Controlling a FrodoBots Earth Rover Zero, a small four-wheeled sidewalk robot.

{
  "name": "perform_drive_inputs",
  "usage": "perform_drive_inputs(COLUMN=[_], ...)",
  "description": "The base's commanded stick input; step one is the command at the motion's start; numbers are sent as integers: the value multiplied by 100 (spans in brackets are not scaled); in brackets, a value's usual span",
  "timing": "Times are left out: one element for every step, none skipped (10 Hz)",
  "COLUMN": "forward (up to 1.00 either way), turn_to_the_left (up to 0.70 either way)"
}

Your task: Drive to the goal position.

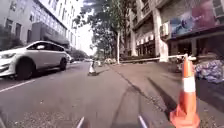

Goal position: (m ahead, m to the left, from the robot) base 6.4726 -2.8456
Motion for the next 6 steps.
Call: perform_drive_inputs(forward=[70, 70, 70, 70, 70, 70], turn_to_the_left=[0, -4, -14, -14, -14, -14])
